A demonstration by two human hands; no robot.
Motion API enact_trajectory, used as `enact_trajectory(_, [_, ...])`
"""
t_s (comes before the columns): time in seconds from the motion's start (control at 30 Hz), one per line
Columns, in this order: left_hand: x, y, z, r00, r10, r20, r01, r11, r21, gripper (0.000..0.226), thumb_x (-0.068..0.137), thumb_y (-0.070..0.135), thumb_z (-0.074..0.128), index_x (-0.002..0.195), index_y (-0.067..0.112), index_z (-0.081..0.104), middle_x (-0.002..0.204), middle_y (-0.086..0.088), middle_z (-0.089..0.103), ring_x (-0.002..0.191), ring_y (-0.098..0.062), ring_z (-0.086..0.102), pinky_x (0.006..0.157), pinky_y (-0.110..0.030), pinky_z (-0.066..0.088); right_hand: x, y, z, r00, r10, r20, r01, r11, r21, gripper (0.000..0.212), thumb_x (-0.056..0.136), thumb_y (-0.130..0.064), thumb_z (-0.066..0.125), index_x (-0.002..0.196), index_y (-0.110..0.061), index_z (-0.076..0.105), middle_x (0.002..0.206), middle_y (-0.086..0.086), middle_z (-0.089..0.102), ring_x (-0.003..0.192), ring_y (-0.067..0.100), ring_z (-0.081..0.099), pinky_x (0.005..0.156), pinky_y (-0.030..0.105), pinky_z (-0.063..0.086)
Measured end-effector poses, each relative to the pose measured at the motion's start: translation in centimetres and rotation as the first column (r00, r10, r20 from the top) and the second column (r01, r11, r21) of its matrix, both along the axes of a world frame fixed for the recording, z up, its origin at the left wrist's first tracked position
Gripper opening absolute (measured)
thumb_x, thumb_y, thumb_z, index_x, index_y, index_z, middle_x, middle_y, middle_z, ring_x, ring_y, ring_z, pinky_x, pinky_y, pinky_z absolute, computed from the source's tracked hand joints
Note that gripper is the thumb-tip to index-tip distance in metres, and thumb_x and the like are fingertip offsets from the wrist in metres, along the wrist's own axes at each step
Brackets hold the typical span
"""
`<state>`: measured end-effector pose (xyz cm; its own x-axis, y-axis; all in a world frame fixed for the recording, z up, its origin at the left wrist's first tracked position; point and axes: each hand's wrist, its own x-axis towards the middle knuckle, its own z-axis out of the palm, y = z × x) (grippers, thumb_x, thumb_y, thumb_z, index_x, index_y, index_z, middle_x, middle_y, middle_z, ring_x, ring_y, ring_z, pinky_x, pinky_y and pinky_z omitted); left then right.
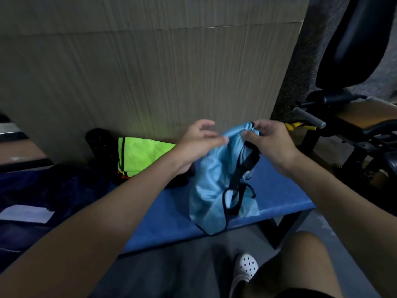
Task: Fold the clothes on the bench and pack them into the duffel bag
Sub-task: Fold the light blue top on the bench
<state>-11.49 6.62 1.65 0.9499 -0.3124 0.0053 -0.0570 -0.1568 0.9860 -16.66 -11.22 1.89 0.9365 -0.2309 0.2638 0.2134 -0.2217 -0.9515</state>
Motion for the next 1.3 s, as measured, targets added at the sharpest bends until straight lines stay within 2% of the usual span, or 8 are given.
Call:
enact_trajectory(0.2, [-1.7, 1.1, -4.9, 0.977, -0.152, 0.148, 0.101, 0.947, 0.305, 0.009, 0.086, 0.004, 0.074, 0.083, 0.012, 0.071, 0.083, -0.008, 0.073, 0.074, -0.011, 0.062, 0.077, -0.034, 0.053, 0.2, 0.0, 1.8, 0.997, -0.068, 0.039, 0.065, 0.994, 0.084, 0.009, 0.092, -0.004, 0.064, 0.084, -0.009, 0.066, 0.079, 0.01, 0.069, 0.067, 0.017, 0.068, 0.059, 0.027, 0.054])
enact_trajectory(0.43, [-3.1, 0.0, -5.8, 0.978, 0.066, 0.198, -0.08, 0.995, 0.066, 0.019, 0.099, 0.007, 0.056, 0.082, 0.014, 0.053, 0.07, 0.0, 0.062, 0.05, -0.01, 0.066, 0.048, -0.021, 0.048, 1.0, -3.4, -0.2, 0.961, -0.27, -0.055, 0.245, 0.929, -0.276, 0.007, 0.089, -0.013, 0.063, 0.089, -0.009, 0.068, 0.091, 0.02, 0.07, 0.077, 0.025, 0.068, 0.068, 0.038, 0.057])
enact_trajectory(0.6, [-3.7, -1.6, -4.3, 0.968, 0.11, 0.225, -0.1, 0.993, -0.058, 0.018, 0.099, 0.006, 0.055, 0.083, 0.014, 0.056, 0.07, -0.002, 0.063, 0.043, -0.02, 0.061, 0.048, -0.027, 0.048, -0.6, -2.1, -1.1, 0.953, 0.085, -0.292, -0.183, 0.927, -0.327, 0.07, 0.083, -0.021, 0.077, 0.144, -0.013, 0.044, 0.136, 0.0, 0.052, 0.124, 0.014, 0.051, 0.104, 0.032, 0.043])
enact_trajectory(0.73, [-4.1, -2.6, -2.7, 0.96, 0.105, 0.261, -0.077, 0.99, -0.115, 0.016, 0.096, 0.001, 0.058, 0.084, 0.011, 0.062, 0.066, -0.002, 0.064, 0.045, -0.005, 0.054, 0.05, -0.018, 0.046, -2.1, -0.9, -1.6, 0.847, 0.379, -0.373, -0.481, 0.845, -0.234, 0.035, 0.085, -0.013, 0.074, 0.118, -0.009, 0.065, 0.115, 0.009, 0.071, 0.114, 0.018, 0.064, 0.103, 0.037, 0.048])
enact_trajectory(0.9, [-3.7, -2.5, -2.2, 0.95, 0.124, 0.287, -0.082, 0.985, -0.155, 0.008, 0.099, 0.014, 0.059, 0.099, 0.017, 0.067, 0.089, 0.005, 0.069, 0.079, -0.003, 0.062, 0.076, -0.021, 0.049, -2.3, -0.6, -1.4, 0.957, 0.201, -0.211, -0.257, 0.922, -0.288, 0.013, 0.095, -0.009, 0.061, 0.095, 0.003, 0.066, 0.083, 0.012, 0.067, 0.073, 0.013, 0.06, 0.066, 0.034, 0.05])
enact_trajectory(1.0, [-3.9, -1.5, -3.6, 0.988, -0.091, 0.128, 0.095, 0.995, -0.024, 0.047, 0.087, 0.041, 0.07, 0.127, 0.018, 0.06, 0.12, 0.003, 0.069, 0.11, -0.008, 0.065, 0.098, -0.029, 0.051, -1.9, -0.8, -0.5, 0.985, 0.121, -0.122, -0.144, 0.968, -0.206, 0.016, 0.095, -0.009, 0.061, 0.096, 0.007, 0.066, 0.085, 0.021, 0.068, 0.072, 0.017, 0.061, 0.064, 0.035, 0.051])
enact_trajectory(1.1, [-4.4, -0.8, -4.8, 0.979, -0.176, 0.101, 0.174, 0.984, 0.031, 0.025, 0.092, 0.025, 0.069, 0.11, 0.008, 0.07, 0.107, -0.013, 0.074, 0.092, -0.014, 0.069, 0.092, -0.048, 0.055, -1.5, -0.6, 0.4, 0.996, 0.069, -0.055, -0.076, 0.99, -0.123, 0.019, 0.093, -0.01, 0.064, 0.094, 0.008, 0.065, 0.091, 0.029, 0.069, 0.076, 0.026, 0.064, 0.073, 0.047, 0.054])
enact_trajectory(1.3, [-3.7, -0.3, -2.5, 0.966, 0.101, 0.24, -0.087, 0.994, -0.068, 0.003, 0.089, 0.009, 0.069, 0.089, 0.007, 0.071, 0.085, -0.01, 0.075, 0.071, -0.009, 0.064, 0.067, -0.031, 0.052, 0.1, -0.3, 0.2, 0.981, -0.194, -0.004, 0.189, 0.962, -0.195, 0.016, 0.092, -0.02, 0.066, 0.104, -0.011, 0.059, 0.088, 0.004, 0.065, 0.082, 0.021, 0.065, 0.077, 0.043, 0.058])
